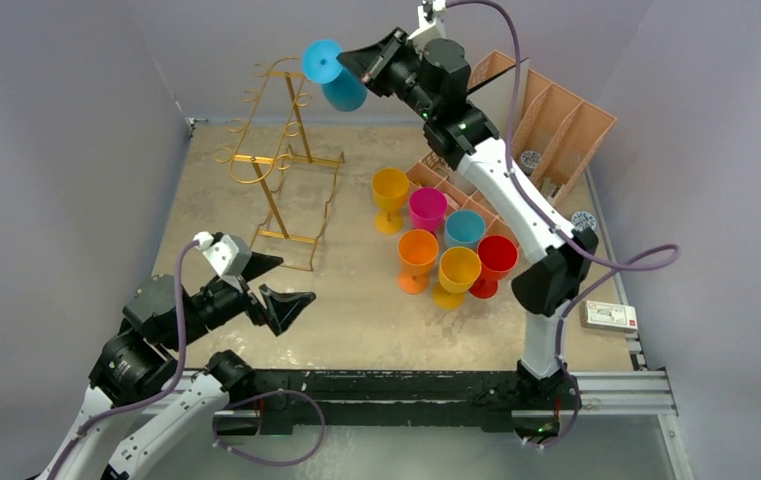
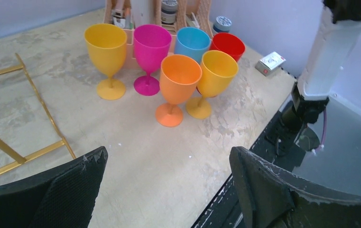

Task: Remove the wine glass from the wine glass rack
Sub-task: Pick up the wine glass from the wine rack, then place the wine glass at the center of the board.

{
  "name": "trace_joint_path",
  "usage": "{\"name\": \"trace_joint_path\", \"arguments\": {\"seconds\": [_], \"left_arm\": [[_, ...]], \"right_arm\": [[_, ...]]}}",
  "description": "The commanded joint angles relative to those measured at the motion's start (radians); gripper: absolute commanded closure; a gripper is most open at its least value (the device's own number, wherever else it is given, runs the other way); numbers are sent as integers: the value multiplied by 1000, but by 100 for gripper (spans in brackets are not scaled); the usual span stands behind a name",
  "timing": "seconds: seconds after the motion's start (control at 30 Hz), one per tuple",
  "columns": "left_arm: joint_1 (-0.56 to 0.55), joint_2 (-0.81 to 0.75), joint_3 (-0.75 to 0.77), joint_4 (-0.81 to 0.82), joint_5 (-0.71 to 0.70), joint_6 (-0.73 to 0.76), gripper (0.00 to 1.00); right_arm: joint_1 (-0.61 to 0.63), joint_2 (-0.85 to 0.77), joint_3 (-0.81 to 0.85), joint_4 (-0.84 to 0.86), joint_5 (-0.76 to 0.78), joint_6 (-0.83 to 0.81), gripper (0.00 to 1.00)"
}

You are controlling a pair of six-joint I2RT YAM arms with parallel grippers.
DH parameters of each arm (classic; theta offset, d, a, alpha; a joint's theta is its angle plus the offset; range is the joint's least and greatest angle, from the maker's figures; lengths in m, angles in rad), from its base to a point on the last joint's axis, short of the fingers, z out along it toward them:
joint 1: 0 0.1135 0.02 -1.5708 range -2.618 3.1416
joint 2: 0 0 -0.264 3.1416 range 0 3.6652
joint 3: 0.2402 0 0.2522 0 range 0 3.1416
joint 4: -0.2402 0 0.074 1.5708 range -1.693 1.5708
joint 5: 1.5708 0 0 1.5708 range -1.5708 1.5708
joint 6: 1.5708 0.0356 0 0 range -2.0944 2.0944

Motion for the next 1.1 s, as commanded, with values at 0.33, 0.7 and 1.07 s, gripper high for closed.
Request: {"name": "trace_joint_path", "arguments": {"seconds": [0.33,0.7,1.07], "left_arm": [[5,24,66,-11,-132,-95,0],[6,58,44,73,-79,-122,0],[6,103,-89,391,219,-153,0]], "right_arm": [[7,-367,-531,358,-435,-304,100],[7,-523,-606,66,-690,-536,100],[23,-641,-669,-145,-831,-620,100]]}}
